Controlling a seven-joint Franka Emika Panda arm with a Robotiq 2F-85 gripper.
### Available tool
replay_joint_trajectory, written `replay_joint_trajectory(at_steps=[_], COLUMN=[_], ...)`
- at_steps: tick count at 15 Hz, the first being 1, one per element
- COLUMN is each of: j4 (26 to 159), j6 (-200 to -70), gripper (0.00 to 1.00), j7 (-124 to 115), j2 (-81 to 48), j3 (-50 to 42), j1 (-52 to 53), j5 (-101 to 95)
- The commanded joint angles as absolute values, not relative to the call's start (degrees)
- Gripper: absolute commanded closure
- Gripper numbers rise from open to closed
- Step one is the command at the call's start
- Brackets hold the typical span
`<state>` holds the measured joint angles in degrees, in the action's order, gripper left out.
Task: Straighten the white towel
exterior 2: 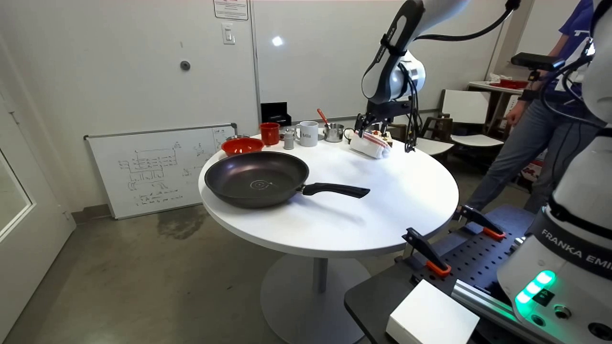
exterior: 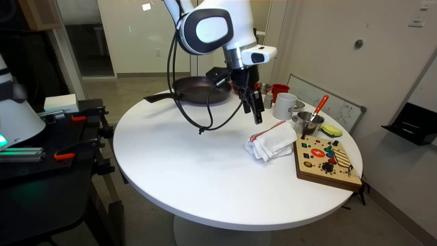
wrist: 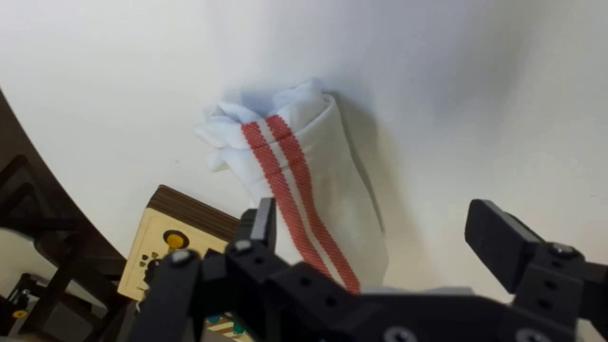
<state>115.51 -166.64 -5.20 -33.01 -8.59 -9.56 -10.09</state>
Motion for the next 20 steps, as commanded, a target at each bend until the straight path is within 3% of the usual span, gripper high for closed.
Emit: replay_joint_trajectory(at_steps=[1, 3, 9, 14, 20], j4=[107.9, 106.5, 103.1, 99.3, 95.0], j6=[-166.6, -168.4, -163.3, -156.8, -148.5], gripper=[0.0, 0.0, 0.0, 0.0, 0.0], j7=[-1.5, 0.6, 19.8, 22.4, 29.6], j2=[-39.2, -40.4, -41.0, -42.8, -45.8], j3=[-11.2, -11.5, 10.6, 8.0, 10.9], j1=[-10.5, -11.6, -30.5, -29.9, -34.0], j5=[-9.3, -9.4, 0.4, 2.9, 8.0])
